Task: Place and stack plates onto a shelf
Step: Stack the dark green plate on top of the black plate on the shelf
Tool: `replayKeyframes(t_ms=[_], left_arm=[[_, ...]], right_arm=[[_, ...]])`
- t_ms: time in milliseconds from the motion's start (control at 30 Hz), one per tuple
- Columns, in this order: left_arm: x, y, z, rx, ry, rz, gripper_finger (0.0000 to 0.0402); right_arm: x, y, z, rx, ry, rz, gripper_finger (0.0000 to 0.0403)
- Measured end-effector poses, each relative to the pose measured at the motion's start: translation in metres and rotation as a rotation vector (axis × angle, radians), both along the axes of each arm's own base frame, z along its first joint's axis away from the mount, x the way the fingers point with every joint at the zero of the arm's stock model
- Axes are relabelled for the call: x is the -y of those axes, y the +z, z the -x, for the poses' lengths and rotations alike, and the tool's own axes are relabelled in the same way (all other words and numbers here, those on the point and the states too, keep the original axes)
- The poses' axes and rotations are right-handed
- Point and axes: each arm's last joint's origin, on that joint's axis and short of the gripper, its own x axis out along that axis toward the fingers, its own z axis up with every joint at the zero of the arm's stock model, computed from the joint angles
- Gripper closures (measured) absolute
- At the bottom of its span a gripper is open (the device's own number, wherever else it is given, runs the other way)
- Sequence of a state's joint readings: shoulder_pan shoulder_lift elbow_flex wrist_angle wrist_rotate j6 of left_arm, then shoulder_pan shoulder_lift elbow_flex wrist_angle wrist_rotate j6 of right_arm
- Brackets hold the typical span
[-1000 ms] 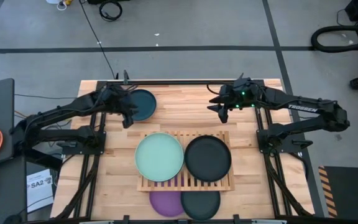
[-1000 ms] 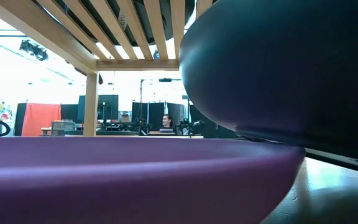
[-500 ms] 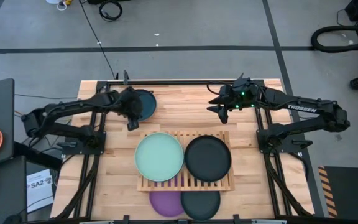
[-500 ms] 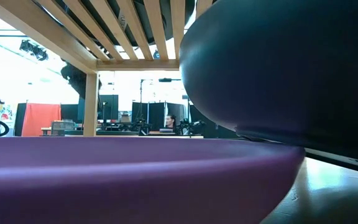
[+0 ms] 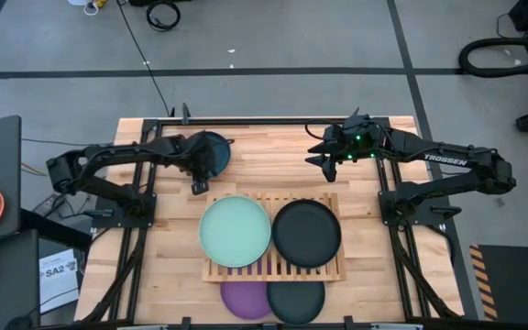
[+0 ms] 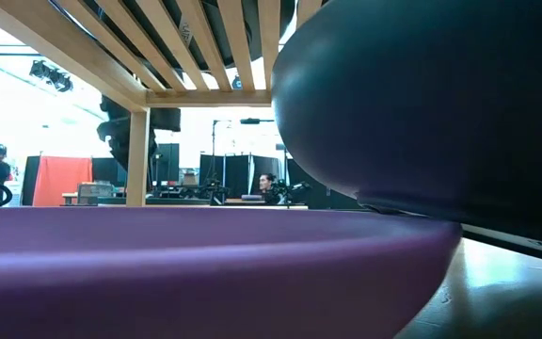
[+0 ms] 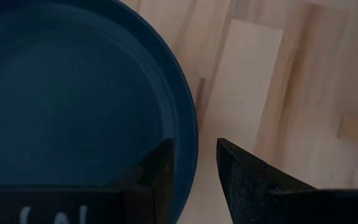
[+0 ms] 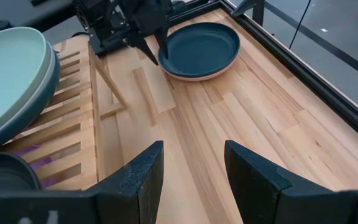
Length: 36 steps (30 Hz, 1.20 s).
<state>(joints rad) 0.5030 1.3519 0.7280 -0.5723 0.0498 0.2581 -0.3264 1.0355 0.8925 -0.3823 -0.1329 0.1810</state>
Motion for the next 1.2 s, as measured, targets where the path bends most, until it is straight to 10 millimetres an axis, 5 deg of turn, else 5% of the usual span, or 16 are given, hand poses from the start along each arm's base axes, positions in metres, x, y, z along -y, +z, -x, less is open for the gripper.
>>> replayKeyframes(t_ms=[733, 1200], left_arm=[[-0.007, -0.024, -0.013, -0.033, 0.003, 0.019, 0.0278], [-0.008, -0.023, -0.014, -0.029, 0.014, 0.006, 0.0371]], right_arm=[[0.0, 0.0, 0.0, 0.0, 0.0, 0.0, 0.0228], [0.0, 0.0, 0.0, 0.001, 0.0, 0.0, 0.0228]])
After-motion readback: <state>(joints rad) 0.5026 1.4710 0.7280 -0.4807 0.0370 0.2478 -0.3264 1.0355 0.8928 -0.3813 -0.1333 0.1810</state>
